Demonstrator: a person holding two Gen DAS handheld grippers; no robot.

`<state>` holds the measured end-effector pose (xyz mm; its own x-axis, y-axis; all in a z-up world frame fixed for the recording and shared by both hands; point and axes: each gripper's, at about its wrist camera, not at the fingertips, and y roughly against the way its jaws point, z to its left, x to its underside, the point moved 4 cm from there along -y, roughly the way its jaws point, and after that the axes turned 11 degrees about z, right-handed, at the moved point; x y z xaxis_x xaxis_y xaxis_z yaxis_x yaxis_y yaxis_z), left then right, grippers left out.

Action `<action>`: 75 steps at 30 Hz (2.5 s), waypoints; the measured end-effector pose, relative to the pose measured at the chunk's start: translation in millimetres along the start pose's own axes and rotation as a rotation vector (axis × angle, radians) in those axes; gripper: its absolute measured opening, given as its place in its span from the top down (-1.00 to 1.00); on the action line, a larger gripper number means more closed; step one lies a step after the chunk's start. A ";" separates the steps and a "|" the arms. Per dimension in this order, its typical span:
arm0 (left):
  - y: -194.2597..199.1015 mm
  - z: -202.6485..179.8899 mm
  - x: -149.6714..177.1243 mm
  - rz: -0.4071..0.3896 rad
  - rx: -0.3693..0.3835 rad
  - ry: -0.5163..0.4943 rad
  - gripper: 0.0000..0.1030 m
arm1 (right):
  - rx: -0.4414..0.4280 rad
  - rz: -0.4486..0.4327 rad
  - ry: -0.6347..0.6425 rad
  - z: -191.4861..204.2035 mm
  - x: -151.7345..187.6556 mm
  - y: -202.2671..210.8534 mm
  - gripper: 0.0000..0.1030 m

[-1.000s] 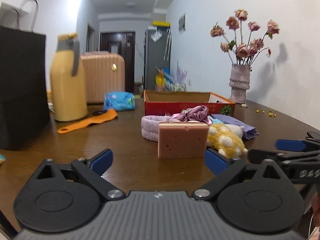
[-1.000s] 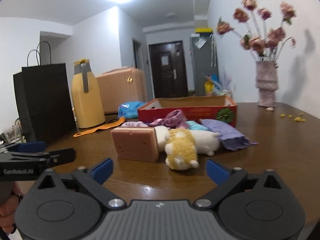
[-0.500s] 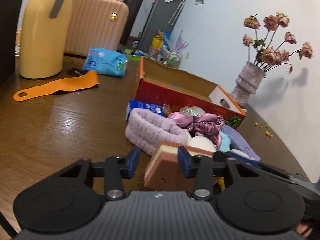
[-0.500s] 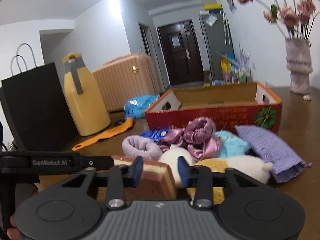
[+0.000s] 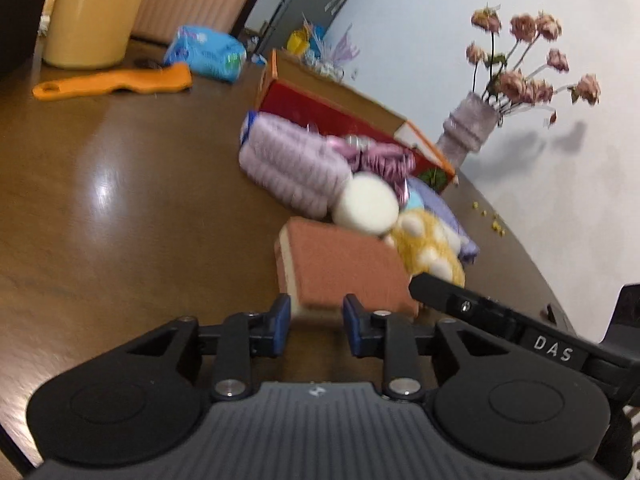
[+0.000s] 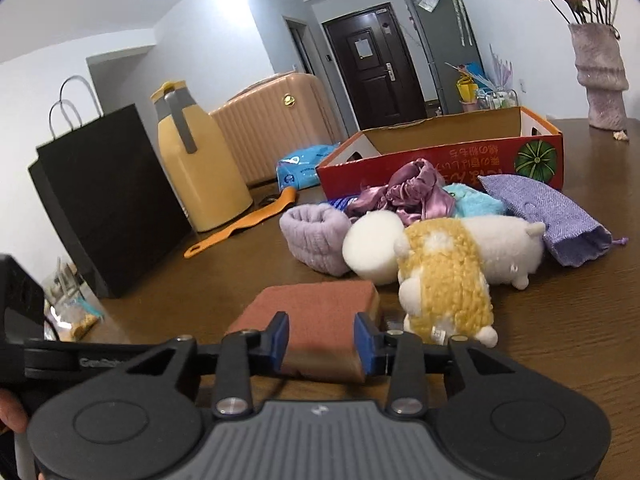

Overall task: Organize soft objects
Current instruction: 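Lower both tools and grasp the pink-brown sponge block with the right gripper, then carry the sponge into the cardboard box and open the right gripper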

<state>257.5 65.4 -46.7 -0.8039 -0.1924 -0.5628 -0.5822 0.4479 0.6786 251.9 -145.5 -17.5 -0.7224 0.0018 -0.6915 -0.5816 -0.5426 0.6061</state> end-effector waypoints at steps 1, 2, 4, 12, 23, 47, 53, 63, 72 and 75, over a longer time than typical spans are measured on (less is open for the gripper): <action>2.8 -0.7 -4.6 -0.015 -0.001 0.000 0.30 | 0.006 -0.002 -0.007 -2.1 -2.9 -1.7 0.30; 3.0 -1.3 -9.2 -0.023 -0.003 0.004 0.22 | 0.015 0.002 -0.016 -4.5 -5.9 -5.4 0.30; -4.0 -3.1 -16.3 -0.020 -0.013 0.004 0.22 | 0.030 0.014 -0.034 -8.2 -10.0 -15.0 0.30; -26.3 2.0 -24.7 0.037 -0.017 0.043 0.44 | 0.012 0.053 -0.082 -18.1 -9.3 -32.3 0.45; 3.4 -23.1 -3.6 0.005 -0.026 0.024 0.47 | 0.015 0.012 -0.083 -5.4 1.7 1.7 0.55; -123.3 -48.1 -357.3 0.014 -0.007 0.012 0.47 | 0.058 0.036 -0.147 -102.8 -355.2 -115.7 0.64; -218.9 5.1 -390.4 0.111 -0.116 0.047 0.47 | 0.107 0.145 -0.217 -147.1 -367.5 -235.4 0.64; -255.3 10.1 -376.7 0.095 -0.282 -0.164 0.34 | 0.142 0.242 -0.222 -162.4 -344.3 -308.0 0.57; -207.1 -6.2 -377.5 0.056 -0.319 -0.169 0.22 | 0.134 0.175 -0.178 -161.2 -358.7 -240.1 0.54; -177.1 -21.7 -370.7 0.044 -0.341 -0.214 0.08 | 0.214 0.148 -0.115 -164.0 -360.6 -186.4 0.45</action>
<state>656.0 38.5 52.0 -0.8067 0.0230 -0.5905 -0.5833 0.1293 0.8019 682.1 -182.7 54.4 -0.8360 0.0372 -0.5474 -0.5233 -0.3543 0.7750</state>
